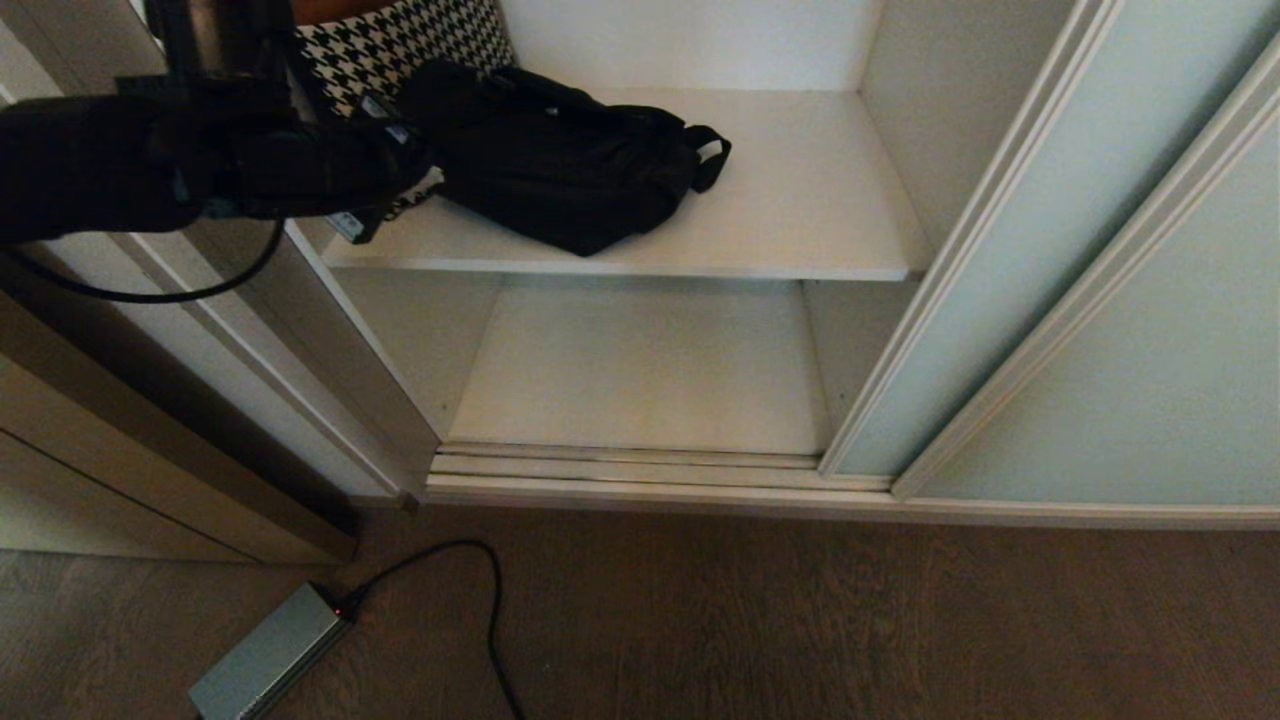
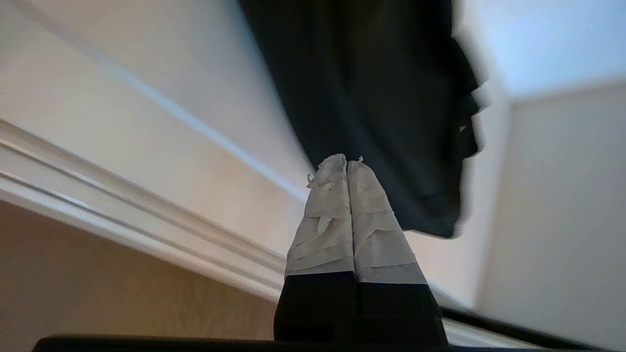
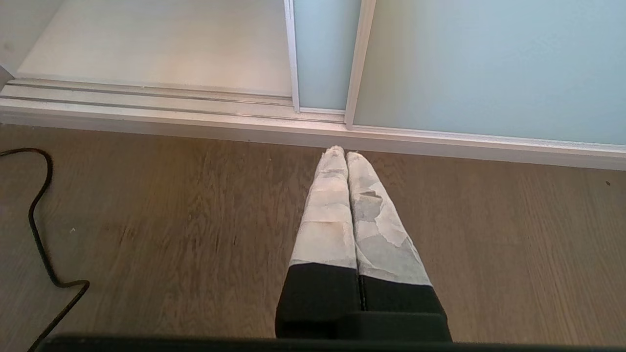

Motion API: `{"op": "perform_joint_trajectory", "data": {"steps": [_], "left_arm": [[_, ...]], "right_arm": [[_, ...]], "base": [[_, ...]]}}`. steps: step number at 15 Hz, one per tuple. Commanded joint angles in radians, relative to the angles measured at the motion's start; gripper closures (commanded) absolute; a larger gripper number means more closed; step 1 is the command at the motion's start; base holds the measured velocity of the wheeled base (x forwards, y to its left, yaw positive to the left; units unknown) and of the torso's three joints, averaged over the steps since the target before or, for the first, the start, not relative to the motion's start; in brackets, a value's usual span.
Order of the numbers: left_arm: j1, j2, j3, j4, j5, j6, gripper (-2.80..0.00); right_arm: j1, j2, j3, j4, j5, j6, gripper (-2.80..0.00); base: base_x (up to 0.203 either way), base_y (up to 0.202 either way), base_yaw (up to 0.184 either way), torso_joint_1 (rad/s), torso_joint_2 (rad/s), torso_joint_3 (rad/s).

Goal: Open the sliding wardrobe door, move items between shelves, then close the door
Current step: Place the bag on the lower shelf

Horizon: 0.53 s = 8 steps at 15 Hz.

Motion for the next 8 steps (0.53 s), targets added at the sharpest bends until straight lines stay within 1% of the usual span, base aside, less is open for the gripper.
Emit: {"op": "perform_joint_trajectory", "data": {"steps": [1, 3, 6, 7, 8], "left_arm": [[-0.014, 0.118, -0.02, -0.008, -0.023, -0.023, 0.0], [-0.013, 0.152, -0.021, -0.025, -0.027, -0.035, 0.0], [-0.013, 0.183, -0.021, -0.103, -0.032, -0.037, 0.0], [-0.013, 0.182, -0.021, -0.127, -0.037, -0.037, -2.8], [-0.012, 0.181, -0.02, -0.153, -0.047, -0.036, -2.8]], "right_arm": [[0.001, -0.002, 0.0, 0.0, 0.0, 0.0, 0.0], [0.001, -0.002, 0.0, 0.0, 0.0, 0.0, 0.0], [0.0, -0.002, 0.0, 0.0, 0.0, 0.0, 0.0], [0.001, -0.002, 0.0, 0.0, 0.0, 0.0, 0.0], [0.001, -0.002, 0.0, 0.0, 0.0, 0.0, 0.0]], "base": [[0.0, 0.0, 0.0, 0.0, 0.0, 0.0], [0.0, 0.0, 0.0, 0.0, 0.0, 0.0], [0.0, 0.0, 0.0, 0.0, 0.0, 0.0], [0.0, 0.0, 0.0, 0.0, 0.0, 0.0], [0.0, 0.0, 0.0, 0.0, 0.0, 0.0]]}}
